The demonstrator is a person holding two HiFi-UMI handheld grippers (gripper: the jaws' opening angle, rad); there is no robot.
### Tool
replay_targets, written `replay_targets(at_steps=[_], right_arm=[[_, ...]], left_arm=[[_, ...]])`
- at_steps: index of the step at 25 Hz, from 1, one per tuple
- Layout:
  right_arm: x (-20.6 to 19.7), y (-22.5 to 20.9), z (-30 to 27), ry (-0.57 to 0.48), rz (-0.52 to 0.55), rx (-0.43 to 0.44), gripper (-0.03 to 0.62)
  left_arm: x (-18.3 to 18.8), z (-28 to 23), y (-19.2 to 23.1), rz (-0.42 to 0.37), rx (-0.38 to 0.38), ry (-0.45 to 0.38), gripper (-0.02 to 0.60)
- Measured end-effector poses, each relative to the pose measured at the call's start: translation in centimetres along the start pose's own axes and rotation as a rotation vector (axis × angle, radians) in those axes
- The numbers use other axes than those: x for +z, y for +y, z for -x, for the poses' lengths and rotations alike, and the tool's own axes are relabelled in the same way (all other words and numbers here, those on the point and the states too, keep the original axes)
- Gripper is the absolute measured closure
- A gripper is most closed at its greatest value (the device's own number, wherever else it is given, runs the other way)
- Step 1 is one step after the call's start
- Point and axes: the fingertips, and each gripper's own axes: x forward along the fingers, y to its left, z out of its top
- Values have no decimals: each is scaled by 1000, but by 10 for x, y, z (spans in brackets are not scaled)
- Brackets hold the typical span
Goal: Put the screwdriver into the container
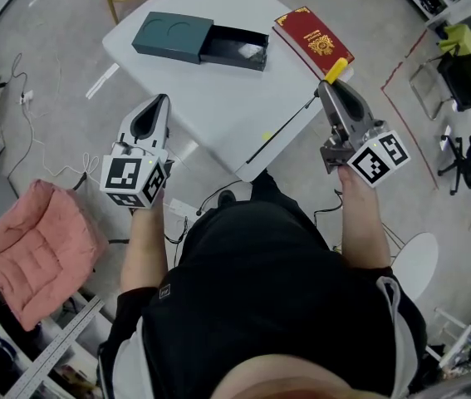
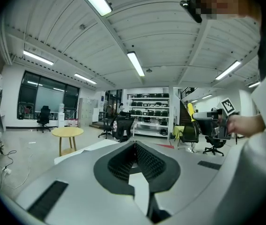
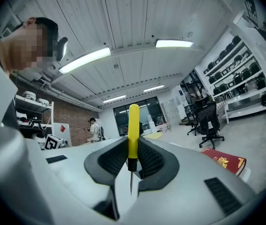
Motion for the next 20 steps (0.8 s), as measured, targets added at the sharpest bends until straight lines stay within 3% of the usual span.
replay_targets(at_steps=[10,20], right_arm=[[-4,-63,-77,88,-18,104,516],[-33,-95,-136,198,-58,149,516]], left_arm=[[5,-68,22,36,73,26,565],[-4,-100,27,57,100,57,565]])
